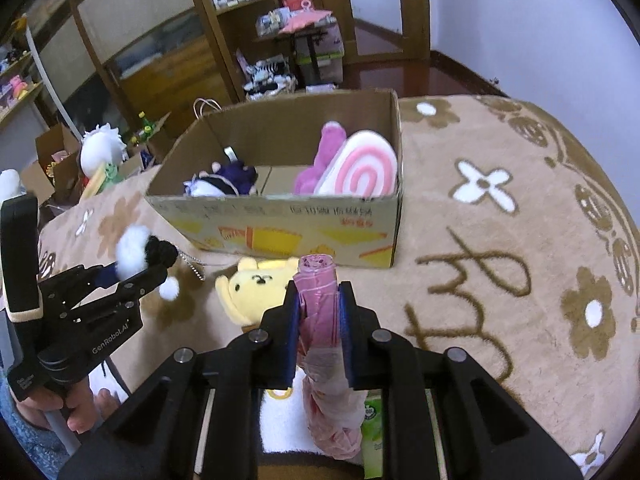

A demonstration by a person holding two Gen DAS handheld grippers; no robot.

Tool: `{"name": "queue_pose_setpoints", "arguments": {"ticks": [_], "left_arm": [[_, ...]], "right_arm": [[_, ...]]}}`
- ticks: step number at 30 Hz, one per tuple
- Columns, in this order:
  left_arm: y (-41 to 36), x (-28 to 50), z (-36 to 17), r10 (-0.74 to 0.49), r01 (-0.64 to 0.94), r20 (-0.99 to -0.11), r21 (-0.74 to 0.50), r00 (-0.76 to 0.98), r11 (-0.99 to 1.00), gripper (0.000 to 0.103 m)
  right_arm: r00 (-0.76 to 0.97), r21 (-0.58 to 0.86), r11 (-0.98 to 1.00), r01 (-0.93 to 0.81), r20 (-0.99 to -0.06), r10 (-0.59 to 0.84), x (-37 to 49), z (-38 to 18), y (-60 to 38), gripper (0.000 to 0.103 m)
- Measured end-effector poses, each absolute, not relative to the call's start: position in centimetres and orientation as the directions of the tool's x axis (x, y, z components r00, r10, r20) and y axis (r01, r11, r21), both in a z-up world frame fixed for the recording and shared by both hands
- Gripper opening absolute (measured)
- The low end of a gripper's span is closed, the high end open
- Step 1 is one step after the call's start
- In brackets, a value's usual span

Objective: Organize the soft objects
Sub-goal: 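Lift the white pom-pom with the left tool while the right tool lifts the pink bottle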

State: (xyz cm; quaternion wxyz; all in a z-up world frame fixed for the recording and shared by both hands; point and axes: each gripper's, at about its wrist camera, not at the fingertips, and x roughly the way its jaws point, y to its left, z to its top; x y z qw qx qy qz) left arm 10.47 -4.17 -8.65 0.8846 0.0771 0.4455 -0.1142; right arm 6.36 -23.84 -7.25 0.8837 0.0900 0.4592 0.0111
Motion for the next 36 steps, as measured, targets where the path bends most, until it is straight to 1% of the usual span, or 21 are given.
{"name": "queue_pose_setpoints", "arguments": {"ticks": [7, 17, 22, 26, 36], "left_arm": [[-4.1, 10.2, -6.2, -0.139, 0.265, -0.742, 0.055, 0.656, 0.963, 0.034], [-4.1, 10.5, -3.4, -0.161, 0.270, -0.670, 0.061, 0.724, 0.961, 0.034], [-4.2, 10.7, -1.6, -0.177, 0.270, -0.628, 0.055, 0.758, 0.961, 0.034], [-4.6, 11.5, -0.6, -0.172, 0.266, -0.593, 0.074, 0.787, 0.961, 0.034], [-6.2, 14.6, -0.1, -0.175, 0.277, -0.570, 0.096, 0.803, 0.956, 0.034]], "right_arm": [[0.654, 0.171, 0.983, 0.071, -0.752, 0.084, 6.0, -4.5, -24.3, 0.018], [0.778, 0.222, 0.972, 0.074, -0.623, 0.083, 6.2, 0.6, -25.7, 0.018], [0.809, 0.222, 0.973, 0.067, -0.583, 0.077, 6.9, 2.0, -25.7, 0.018], [0.827, 0.212, 0.976, 0.057, -0.558, 0.073, 8.1, 2.9, -25.6, 0.018], [0.861, 0.171, 0.985, 0.010, -0.503, 0.079, 11.1, 5.0, -25.2, 0.018]]}}
